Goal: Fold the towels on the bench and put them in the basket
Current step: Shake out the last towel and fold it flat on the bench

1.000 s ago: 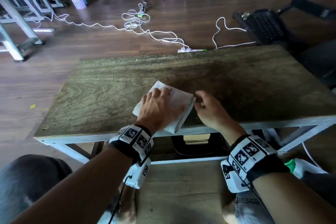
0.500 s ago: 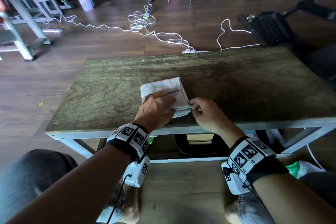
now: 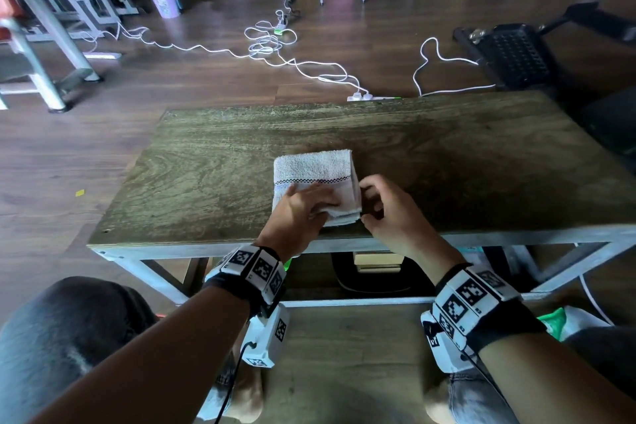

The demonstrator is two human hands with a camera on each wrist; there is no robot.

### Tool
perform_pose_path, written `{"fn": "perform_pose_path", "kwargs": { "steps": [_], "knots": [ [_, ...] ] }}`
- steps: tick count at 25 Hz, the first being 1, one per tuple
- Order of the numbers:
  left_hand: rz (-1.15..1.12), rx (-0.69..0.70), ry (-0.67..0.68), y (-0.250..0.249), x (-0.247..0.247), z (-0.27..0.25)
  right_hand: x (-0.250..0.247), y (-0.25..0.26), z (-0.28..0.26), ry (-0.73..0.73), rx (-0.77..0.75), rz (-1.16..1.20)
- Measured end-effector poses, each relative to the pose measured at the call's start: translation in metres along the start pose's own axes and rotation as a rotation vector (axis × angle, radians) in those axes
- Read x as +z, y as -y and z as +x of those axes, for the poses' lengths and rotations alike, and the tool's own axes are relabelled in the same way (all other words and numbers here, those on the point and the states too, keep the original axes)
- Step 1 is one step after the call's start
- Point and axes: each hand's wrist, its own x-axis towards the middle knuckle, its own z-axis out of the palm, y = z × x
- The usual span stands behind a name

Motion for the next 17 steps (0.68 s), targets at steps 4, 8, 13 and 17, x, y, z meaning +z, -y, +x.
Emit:
{"fn": "perform_pose_path", "kwargs": {
  "steps": [4,8,13,17],
  "knots": [
    [-0.03,0.033,0.039,-0.004,-0.001,0.004,0.007,0.0,-0.002,0.148,-0.145,-0.314],
    [0.222,0.072,0.018,-0.002,-0.007,0.02,0.005,0.004,0.003,0.126,-0.11,-0.36],
    [0.455,-0.299,0.37,0.003,0.005,0.024,0.018,0.012,0.015,-0.124,-0.233,-0.376],
    [0.592,-0.206,0.407,-0.008,0.013,0.009,0.045,0.018,0.028,-0.12,-0.26,-0.266]
  ]
}}
